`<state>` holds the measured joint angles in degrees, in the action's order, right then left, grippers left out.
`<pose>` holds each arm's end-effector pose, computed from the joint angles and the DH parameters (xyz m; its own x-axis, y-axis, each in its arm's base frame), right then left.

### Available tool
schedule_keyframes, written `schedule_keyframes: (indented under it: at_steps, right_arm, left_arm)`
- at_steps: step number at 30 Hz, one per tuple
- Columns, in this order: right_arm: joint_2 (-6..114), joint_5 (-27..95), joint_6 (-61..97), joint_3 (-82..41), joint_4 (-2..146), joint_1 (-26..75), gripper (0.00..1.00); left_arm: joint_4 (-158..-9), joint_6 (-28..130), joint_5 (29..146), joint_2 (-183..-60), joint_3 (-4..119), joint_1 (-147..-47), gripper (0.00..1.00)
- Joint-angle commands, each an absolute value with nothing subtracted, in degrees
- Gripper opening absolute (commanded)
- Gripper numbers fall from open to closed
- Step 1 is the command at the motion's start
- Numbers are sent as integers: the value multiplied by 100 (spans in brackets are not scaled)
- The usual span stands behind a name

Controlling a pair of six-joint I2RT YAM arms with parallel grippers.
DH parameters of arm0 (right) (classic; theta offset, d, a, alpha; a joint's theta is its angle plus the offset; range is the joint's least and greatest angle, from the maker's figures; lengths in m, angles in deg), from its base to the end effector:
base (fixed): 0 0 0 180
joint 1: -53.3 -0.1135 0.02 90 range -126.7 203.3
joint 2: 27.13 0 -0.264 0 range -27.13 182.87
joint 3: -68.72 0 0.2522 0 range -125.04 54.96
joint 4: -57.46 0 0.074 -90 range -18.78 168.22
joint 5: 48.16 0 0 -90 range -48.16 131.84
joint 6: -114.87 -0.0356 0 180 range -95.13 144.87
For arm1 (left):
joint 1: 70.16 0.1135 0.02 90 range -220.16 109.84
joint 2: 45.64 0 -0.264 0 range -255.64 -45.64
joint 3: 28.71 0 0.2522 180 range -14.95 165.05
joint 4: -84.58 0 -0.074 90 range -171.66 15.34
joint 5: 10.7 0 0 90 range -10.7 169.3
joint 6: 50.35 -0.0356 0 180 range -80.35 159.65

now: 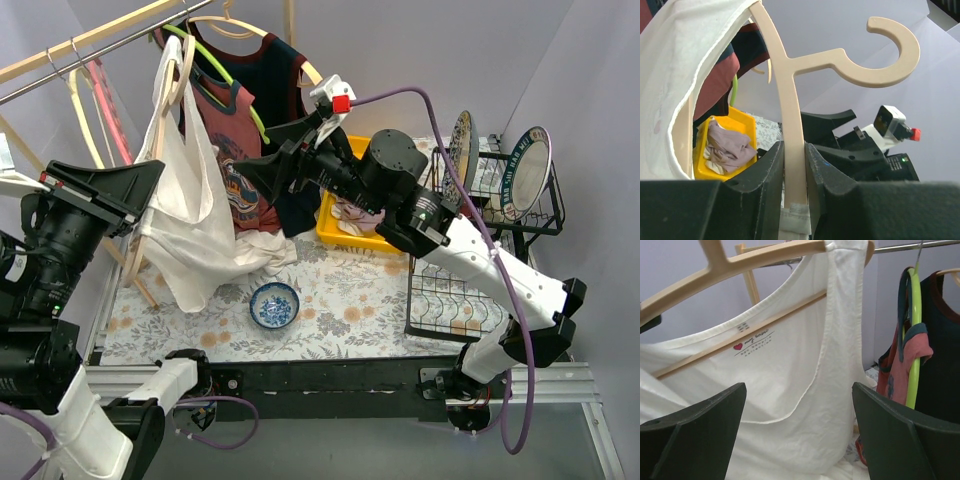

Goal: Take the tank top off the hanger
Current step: Pick up the clothesline from the hanger, then remove the tank top from the hanger.

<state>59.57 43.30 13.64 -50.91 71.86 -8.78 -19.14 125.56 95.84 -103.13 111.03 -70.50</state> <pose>0.1508 0.2827 0.5490 -0.0239 0.3707 -0.9284 -0.8843 0.4254 0.1926 0.0196 -0.0103 0.5973 -0.2807 -0.9545 -0.1005 0.1243 0.0676 -0.9899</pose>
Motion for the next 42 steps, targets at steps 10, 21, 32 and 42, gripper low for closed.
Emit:
schedule_keyframes:
  at_steps: [10,21,32,42]
  right_arm:
    - [6831,5485,1792,-5692,5435,-1077,99]
    - [7193,6469,2276,-6010,5303,-1226,72]
    - [6929,7286,3145,-6105,4977,-1226,1]
    - [6779,7813,3462,-6219,4626,-1103,1]
  left_arm:
    - [-2383,12728,10356,-9873,11126,-7157,0]
    - [-1962,12667,10778,-9644,11056,-7245,0]
    - [-1574,12315,11129,-9565,10925,-7385,0]
    - [-1259,12104,11314,-9582,10854,-7447,0]
